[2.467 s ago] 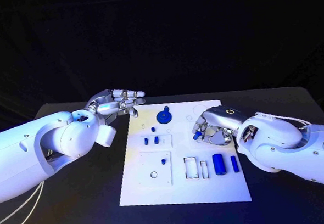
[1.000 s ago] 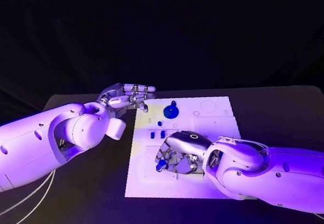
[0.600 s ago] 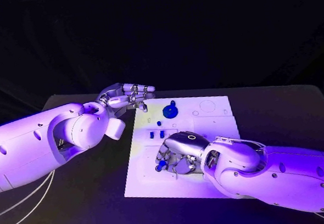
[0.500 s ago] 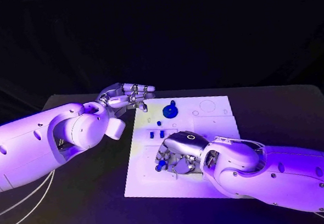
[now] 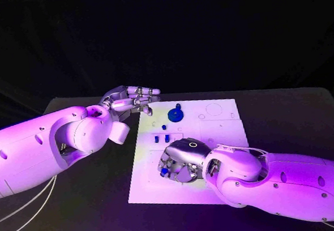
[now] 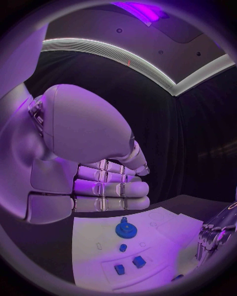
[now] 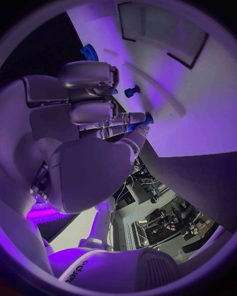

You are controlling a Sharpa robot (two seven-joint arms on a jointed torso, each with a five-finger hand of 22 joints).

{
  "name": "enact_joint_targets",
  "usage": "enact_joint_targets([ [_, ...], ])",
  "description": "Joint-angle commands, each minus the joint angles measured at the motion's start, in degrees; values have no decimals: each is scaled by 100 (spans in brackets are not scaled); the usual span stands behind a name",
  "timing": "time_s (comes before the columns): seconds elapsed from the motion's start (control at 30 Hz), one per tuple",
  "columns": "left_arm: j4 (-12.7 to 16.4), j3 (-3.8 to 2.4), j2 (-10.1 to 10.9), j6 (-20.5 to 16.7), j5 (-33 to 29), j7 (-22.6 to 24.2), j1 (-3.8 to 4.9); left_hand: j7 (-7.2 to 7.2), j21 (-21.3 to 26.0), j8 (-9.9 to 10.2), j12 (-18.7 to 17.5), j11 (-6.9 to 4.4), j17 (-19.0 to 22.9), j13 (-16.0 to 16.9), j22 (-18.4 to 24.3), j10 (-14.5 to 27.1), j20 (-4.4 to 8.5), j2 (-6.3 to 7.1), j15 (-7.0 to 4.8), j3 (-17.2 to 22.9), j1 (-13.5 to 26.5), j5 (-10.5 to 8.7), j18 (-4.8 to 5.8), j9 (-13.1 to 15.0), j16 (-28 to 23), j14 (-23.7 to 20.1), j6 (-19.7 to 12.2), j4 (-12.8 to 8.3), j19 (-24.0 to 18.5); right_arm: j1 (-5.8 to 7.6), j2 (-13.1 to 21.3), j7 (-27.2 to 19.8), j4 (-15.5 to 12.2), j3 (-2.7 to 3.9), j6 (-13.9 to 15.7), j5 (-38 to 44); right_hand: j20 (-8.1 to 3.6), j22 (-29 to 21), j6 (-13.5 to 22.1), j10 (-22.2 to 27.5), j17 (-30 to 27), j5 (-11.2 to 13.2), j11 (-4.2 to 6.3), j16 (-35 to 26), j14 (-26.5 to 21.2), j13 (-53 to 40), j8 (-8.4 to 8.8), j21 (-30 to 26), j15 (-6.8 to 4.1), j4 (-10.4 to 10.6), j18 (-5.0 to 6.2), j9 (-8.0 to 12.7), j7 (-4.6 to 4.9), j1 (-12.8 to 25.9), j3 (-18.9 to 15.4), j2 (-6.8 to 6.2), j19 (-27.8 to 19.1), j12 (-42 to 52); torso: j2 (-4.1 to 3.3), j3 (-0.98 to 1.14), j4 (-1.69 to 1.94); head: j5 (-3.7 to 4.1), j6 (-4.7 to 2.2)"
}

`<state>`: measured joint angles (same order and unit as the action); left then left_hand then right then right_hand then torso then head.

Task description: Assemble the parts on the task board

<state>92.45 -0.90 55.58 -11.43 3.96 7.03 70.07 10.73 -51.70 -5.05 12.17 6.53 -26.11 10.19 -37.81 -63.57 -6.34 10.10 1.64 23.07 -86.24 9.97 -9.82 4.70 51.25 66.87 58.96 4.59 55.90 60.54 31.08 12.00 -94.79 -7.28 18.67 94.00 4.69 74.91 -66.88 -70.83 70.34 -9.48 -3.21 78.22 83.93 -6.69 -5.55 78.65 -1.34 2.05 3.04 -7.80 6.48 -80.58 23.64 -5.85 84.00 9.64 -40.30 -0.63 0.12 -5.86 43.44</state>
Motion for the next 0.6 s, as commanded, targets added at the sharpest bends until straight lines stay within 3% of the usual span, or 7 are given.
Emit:
enact_joint_targets([
  [0.03,12,-3,-14,101,-27,6,4,-5,28,22,14,-11,5,5,4,40,-39,-57,3,-28,22,-10,-77,-8,-20,-54,-36,-10,-3,-35,-34,135,22,-26,-199,187,5,1162,90,92,-11,-64,-15,-3,244,11,22,-39,19,23,-61,-125,73,126,-8,-49,127,-74,3,-5,0,6,-17],
  [0.13,12,-3,-15,104,-27,4,4,-5,28,22,14,-11,5,5,4,40,-39,-57,3,-28,22,-10,-77,-8,-20,-54,-36,-10,-3,-37,-53,144,26,-28,-161,197,37,1164,456,140,-8,-182,-51,5,244,4,208,-52,61,56,-60,-46,128,240,-48,-158,122,-119,3,-5,3,7,-23],
  [0.27,10,-3,-16,108,-27,-2,4,-5,28,22,14,-11,5,5,4,40,-39,-57,3,-28,22,-10,-77,-8,-20,-54,-36,-10,-3,-38,-52,176,19,-30,-83,223,49,1170,823,140,-4,-213,-44,15,243,-21,216,-49,56,61,-58,40,126,295,-71,-247,124,-132,6,-3,3,16,-30],
  [0.33,9,-3,-15,114,-27,-8,4,-5,28,22,14,-11,5,5,4,40,-39,-57,3,-28,22,-10,-77,-8,-20,-54,-36,-10,-3,-40,-34,189,1,-30,-15,237,38,1174,1204,125,-4,-187,-4,20,243,-41,216,-48,25,66,-57,136,101,330,-93,-310,126,-134,5,-3,3,23,-36],
  [0.6,4,-1,-3,135,-27,-30,4,-4,33,24,18,-9,10,5,8,51,-40,-56,5,-33,24,-10,-77,-10,-24,-57,-42,-12,-3,-47,143,218,-197,-30,284,289,17,1178,1397,102,-2,-176,21,26,243,-75,207,-48,2,73,-57,194,51,362,-137,-362,128,-130,1,4,-3,44,-59],
])
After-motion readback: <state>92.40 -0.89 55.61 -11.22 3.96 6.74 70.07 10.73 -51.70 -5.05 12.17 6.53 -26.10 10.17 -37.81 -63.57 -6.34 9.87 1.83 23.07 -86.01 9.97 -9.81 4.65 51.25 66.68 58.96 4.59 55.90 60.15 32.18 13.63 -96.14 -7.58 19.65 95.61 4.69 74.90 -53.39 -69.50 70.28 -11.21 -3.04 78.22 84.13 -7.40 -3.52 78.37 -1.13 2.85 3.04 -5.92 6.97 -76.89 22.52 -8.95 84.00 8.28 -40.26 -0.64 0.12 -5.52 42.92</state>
